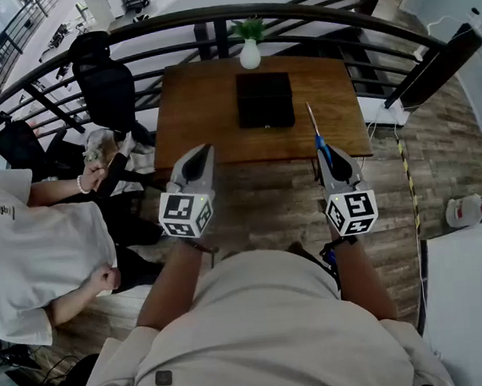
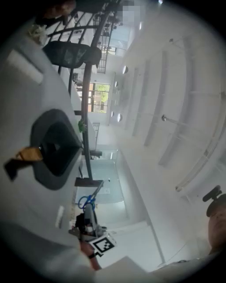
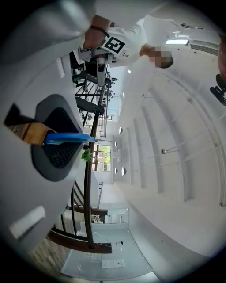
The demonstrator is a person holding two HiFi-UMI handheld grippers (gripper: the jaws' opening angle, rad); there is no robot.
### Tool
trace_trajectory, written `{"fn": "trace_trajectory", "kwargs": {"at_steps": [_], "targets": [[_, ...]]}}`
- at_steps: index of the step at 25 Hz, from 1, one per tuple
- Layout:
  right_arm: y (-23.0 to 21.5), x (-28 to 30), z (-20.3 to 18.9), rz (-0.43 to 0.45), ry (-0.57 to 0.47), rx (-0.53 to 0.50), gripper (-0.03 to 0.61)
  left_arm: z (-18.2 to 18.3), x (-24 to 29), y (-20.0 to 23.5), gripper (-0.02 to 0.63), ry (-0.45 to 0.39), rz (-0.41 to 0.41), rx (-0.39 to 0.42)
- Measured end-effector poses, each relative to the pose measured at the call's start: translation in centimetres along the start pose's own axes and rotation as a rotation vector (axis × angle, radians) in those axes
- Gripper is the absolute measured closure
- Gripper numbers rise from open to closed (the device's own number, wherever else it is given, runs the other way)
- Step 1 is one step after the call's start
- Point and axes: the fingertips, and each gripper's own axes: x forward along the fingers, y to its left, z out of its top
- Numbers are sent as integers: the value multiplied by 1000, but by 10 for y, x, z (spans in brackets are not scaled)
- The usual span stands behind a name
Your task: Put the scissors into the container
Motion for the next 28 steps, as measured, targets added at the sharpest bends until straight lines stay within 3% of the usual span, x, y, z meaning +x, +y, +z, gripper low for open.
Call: {"fn": "trace_trajectory", "kwargs": {"at_steps": [28], "targets": [[6, 1, -2, 27, 5, 24, 528, -6, 3, -7, 614, 12, -15, -12]]}}
